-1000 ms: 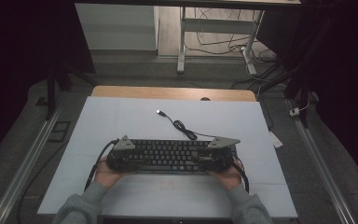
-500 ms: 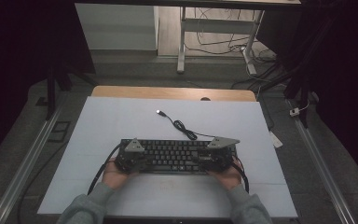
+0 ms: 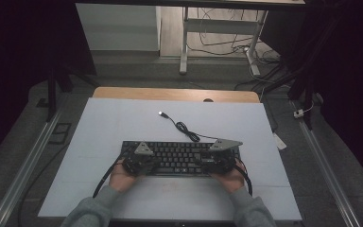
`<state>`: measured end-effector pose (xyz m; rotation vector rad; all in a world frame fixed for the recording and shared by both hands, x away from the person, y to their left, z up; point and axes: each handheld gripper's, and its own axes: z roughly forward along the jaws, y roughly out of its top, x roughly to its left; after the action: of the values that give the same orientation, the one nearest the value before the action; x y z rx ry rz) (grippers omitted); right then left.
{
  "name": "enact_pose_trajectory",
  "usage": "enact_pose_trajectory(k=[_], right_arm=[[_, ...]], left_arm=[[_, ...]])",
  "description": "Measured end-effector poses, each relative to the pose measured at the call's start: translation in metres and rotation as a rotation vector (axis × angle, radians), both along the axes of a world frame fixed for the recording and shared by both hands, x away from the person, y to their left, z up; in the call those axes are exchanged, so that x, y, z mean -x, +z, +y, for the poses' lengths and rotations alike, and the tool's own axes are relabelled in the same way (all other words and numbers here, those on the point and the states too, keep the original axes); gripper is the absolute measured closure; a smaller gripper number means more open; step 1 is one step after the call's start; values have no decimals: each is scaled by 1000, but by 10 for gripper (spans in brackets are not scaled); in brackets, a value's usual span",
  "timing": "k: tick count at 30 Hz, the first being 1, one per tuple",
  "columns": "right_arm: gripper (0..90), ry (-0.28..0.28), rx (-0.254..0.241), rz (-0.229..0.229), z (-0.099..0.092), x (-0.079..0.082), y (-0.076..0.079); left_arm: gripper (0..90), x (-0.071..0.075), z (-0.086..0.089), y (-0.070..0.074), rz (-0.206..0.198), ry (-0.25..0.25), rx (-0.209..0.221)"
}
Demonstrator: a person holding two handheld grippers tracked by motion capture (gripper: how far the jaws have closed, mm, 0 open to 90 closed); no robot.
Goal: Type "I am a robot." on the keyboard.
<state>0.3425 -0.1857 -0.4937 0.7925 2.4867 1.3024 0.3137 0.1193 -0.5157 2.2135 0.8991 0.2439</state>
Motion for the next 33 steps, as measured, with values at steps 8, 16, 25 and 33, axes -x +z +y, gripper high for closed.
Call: enact_pose_trajectory(k=[8, 16, 25, 33], right_arm=[[543, -2, 6, 3, -1, -1, 0], [543, -3, 5, 0, -1, 0, 1], [543, -2, 2, 1, -1, 0, 1], [543, -4, 7, -2, 0, 0, 0]], left_arm=[[889, -1, -1, -3, 6, 7, -20], [890, 0, 0, -4, -7, 14, -16], [870, 9, 19, 14, -49, 40, 51], [597, 18, 44, 25, -75, 122, 127]])
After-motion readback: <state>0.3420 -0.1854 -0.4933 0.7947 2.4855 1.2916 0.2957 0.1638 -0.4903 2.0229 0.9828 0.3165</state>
